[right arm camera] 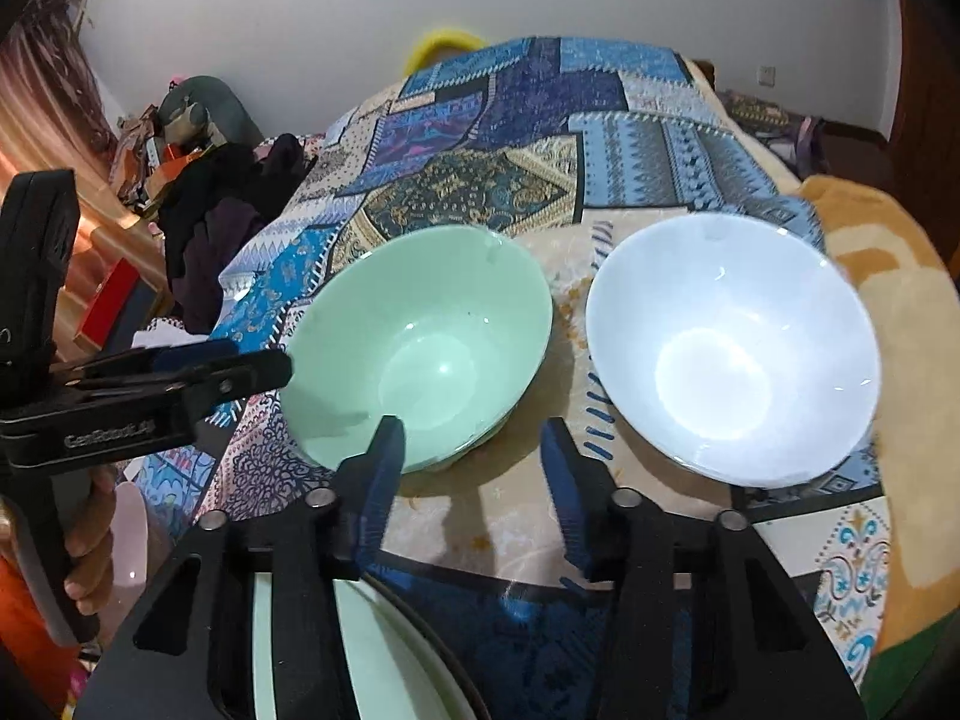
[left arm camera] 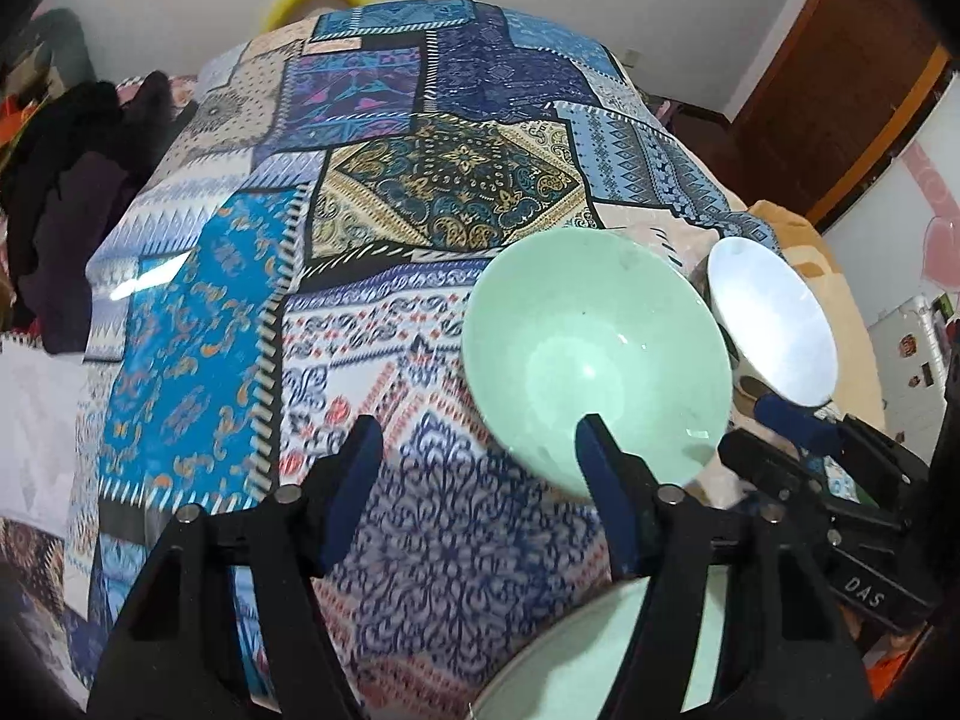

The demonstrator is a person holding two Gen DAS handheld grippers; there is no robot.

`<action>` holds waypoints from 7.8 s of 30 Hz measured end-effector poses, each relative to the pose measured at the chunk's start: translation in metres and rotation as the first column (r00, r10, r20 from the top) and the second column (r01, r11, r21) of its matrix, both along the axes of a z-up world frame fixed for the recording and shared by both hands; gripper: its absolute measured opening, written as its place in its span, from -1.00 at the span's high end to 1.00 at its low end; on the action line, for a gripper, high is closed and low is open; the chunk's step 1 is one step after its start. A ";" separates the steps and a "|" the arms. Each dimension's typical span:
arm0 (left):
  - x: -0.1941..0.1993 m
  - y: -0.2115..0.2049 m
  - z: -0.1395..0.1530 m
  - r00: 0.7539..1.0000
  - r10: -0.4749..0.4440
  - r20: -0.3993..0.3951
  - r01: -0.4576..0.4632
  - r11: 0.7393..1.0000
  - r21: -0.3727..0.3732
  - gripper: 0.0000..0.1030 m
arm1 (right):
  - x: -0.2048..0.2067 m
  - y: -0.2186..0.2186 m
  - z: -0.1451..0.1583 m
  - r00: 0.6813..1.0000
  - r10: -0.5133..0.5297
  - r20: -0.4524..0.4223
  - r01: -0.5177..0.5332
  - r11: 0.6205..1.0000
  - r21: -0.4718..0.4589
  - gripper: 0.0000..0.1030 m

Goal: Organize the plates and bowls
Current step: 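Grasp a mint green bowl rim with the left gripper while the right gripper grasps another, then lift and carry the mint green bowls with both grippers toward the pink bowls, then lower the mint green bowls onto the pink bowls with both grippers, then open both grippers and withdraw from the stacked bowls, then grasp a white bowl rim with the right gripper while the left grasps another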

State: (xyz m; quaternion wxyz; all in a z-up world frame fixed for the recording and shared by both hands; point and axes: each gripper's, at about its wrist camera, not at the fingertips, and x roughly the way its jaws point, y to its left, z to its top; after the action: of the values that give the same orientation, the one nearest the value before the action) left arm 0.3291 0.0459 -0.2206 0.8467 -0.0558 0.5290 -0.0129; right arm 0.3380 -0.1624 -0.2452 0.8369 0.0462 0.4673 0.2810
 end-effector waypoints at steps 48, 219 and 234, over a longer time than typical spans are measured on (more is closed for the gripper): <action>-0.036 -0.022 0.026 0.998 -0.044 0.050 0.039 0.994 0.102 0.61 | -0.022 0.016 0.036 0.998 0.000 0.060 0.001 1.000 -0.005 0.48; -0.011 -0.043 0.024 0.999 0.015 0.039 -0.015 1.000 0.019 -0.36 | 0.033 -0.118 0.005 0.960 -0.275 0.048 0.277 0.960 -0.048 0.27; 0.019 -0.070 0.000 0.998 -0.062 -0.016 0.062 0.997 0.045 -0.36 | 0.075 -0.115 -0.020 0.969 -0.246 0.014 0.246 0.963 -0.108 0.61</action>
State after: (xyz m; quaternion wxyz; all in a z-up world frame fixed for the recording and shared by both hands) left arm 0.3485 -0.0240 -0.2208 0.8429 -0.0203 0.5370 -0.0268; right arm 0.4130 -0.2770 -0.2652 0.8669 0.0583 0.4722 0.1489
